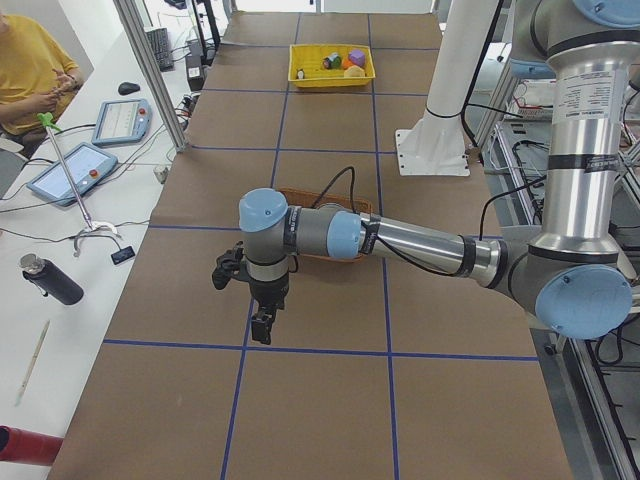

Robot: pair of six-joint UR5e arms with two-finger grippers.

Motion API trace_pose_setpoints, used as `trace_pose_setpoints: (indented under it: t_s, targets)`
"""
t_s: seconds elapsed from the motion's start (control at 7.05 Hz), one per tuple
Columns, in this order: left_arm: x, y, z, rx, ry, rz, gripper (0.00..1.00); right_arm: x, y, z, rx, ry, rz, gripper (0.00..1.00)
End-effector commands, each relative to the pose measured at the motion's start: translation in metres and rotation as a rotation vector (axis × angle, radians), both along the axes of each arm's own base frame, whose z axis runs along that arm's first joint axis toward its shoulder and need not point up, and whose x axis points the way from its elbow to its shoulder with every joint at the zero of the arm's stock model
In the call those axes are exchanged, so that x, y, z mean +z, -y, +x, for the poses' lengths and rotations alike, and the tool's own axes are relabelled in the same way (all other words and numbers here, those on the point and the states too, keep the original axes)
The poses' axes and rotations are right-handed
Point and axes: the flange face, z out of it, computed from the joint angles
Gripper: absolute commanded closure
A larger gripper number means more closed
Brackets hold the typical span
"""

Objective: Move tape to another basket

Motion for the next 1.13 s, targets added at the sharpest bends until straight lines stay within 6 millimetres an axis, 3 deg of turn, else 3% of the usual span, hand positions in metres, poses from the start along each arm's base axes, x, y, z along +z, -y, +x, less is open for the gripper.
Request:
trace_pose_setpoints:
  t_s: [0.0,0.43,0.99]
  targets:
    - [-0.0046,-0.0041,-0.0016,-0.031,-0.128,-0.029,0.01,0.001,-0.0002,-0.0009,-0.002,0.002,-0.002,0.0]
    - [-0.0049,0.0038,-0.0021,-0.025,-0.124,0.098,0.01,0.0061,-0.0028,-0.0003,0.009,0.004,-0.021,0.0]
    - [0.0033,-0.0023,-0.002,-0.026,-0.125,0.084,0.01,0.0063,-0.0035,-0.0002,0.009,0.002,-0.021,0.0]
